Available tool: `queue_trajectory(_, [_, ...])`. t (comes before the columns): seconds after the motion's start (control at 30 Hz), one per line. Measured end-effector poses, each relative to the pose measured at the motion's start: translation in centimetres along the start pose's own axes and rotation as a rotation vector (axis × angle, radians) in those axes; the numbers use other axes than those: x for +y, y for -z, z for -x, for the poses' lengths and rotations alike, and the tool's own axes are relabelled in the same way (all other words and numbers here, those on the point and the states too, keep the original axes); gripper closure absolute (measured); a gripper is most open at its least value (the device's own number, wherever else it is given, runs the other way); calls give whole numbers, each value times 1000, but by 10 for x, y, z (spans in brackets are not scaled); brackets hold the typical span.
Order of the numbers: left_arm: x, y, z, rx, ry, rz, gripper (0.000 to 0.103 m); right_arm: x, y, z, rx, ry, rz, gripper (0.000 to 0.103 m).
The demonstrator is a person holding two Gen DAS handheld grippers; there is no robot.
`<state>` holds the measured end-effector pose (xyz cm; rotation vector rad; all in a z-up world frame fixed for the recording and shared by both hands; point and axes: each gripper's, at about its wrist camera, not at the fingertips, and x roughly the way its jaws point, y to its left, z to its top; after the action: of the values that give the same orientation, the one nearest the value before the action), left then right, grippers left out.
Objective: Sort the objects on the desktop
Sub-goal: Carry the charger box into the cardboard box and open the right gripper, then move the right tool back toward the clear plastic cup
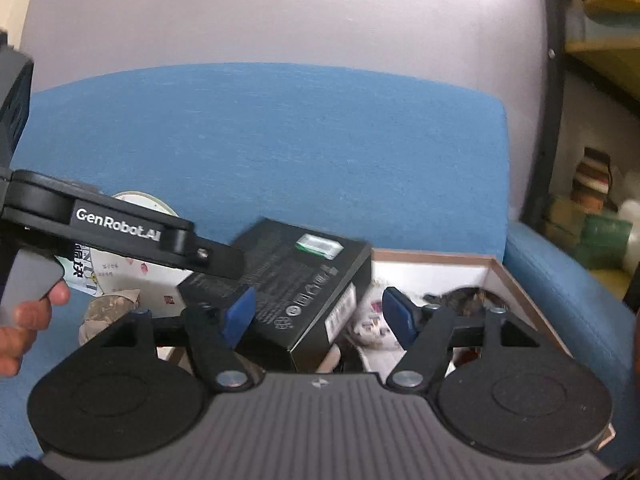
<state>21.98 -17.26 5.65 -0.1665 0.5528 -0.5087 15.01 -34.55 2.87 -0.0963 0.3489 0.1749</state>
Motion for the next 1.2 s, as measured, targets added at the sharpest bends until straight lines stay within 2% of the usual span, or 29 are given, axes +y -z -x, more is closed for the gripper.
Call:
queue_trajectory(0.17, [1, 3, 5, -8, -1, -26, 20, 1, 2, -4, 33, -41, -4, 35])
queue_trajectory(0.27, [1, 1, 7, -29, -43, -52, 18, 2, -10, -21, 16, -12, 42, 36])
queue_trajectory(0.33, [8, -3, 10, -47, -66, -10, 17, 6, -22, -39, 25, -18, 66, 37])
queue_trajectory(0.4, [15, -5, 14, -54, -54, 11, 17, 14, -30, -46, 27, 9, 110, 37])
queue_trajectory(0.47, [19, -5, 19, -58, -53, -2, 16, 18, -34, -41, 5, 13, 127, 35])
queue_trajectory(0.53, [20, -2, 21, -54, -59, -27, 15, 16, -31, -29, 1, -29, 94, 32])
queue_trajectory(0.6, [22, 2, 22, -47, -67, -33, 14, 16, -23, -20, 22, -33, 87, 32])
queue_trajectory(0.73, [24, 6, 19, -23, -68, -12, 12, 19, -8, -30, 104, -5, 127, 33])
queue_trajectory(0.83, [21, 8, 19, -19, -63, -42, 11, 17, -11, -46, 101, 8, 113, 33])
queue_trajectory(1.0, [22, 11, 26, -28, -98, -90, 10, 21, -15, -62, 133, 38, 115, 33])
queue_trajectory(1.07, [23, 13, 30, -31, -105, -98, 10, 25, -15, -54, 116, 21, 107, 30])
queue_trajectory(1.13, [21, 15, 37, -30, -124, -105, 10, 29, -12, -45, 112, 13, 104, 20])
queue_trajectory(1.2, [18, 18, 47, -29, -123, -120, 10, 35, -10, -35, 115, 11, 115, 16])
